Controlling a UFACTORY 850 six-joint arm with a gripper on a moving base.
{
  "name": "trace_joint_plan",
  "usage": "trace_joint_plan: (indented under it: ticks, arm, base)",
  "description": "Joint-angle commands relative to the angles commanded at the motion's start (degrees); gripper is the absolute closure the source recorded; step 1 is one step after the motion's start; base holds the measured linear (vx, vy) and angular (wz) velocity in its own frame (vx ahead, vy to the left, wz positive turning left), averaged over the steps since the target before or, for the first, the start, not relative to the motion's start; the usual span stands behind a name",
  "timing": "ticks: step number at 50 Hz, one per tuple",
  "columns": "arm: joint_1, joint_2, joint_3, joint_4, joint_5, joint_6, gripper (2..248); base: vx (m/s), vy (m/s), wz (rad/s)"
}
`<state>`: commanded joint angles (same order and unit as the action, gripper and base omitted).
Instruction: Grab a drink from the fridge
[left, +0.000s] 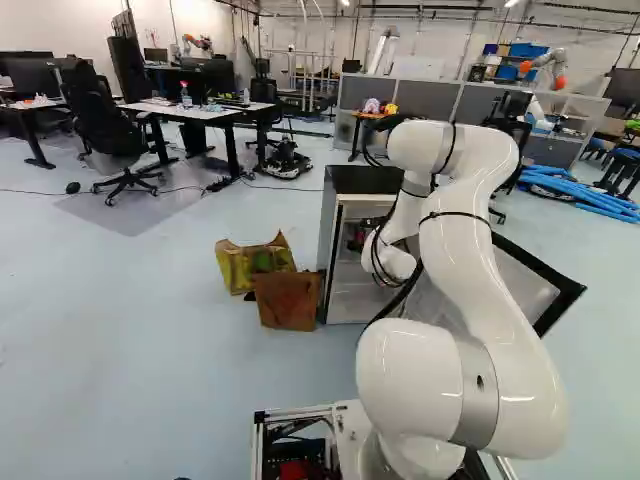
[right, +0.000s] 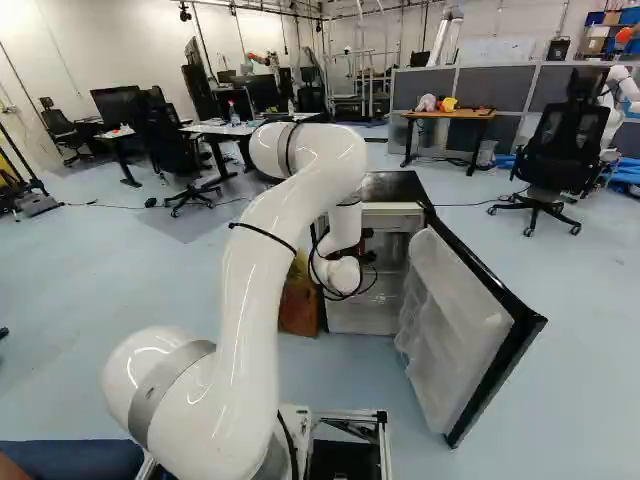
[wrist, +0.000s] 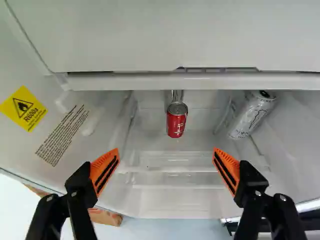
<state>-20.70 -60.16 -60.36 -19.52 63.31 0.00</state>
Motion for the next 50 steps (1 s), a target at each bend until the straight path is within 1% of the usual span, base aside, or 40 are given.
trace_joint_plan:
  ticks: [20,35,50]
  arm:
    - [0.03,-6.74,-8.15,0.00,0.00,0.00,3]
    - [-0.29,-12.33,-15.41,0.00,0.00,0.00,3]
    - [-0.52,-15.30,-20.86,0.00,0.00,0.00,3]
  base:
    - [0.000,0.000,0.000]
    - [0.000,0.000,0.000]
    - [0.000,0.000,0.000]
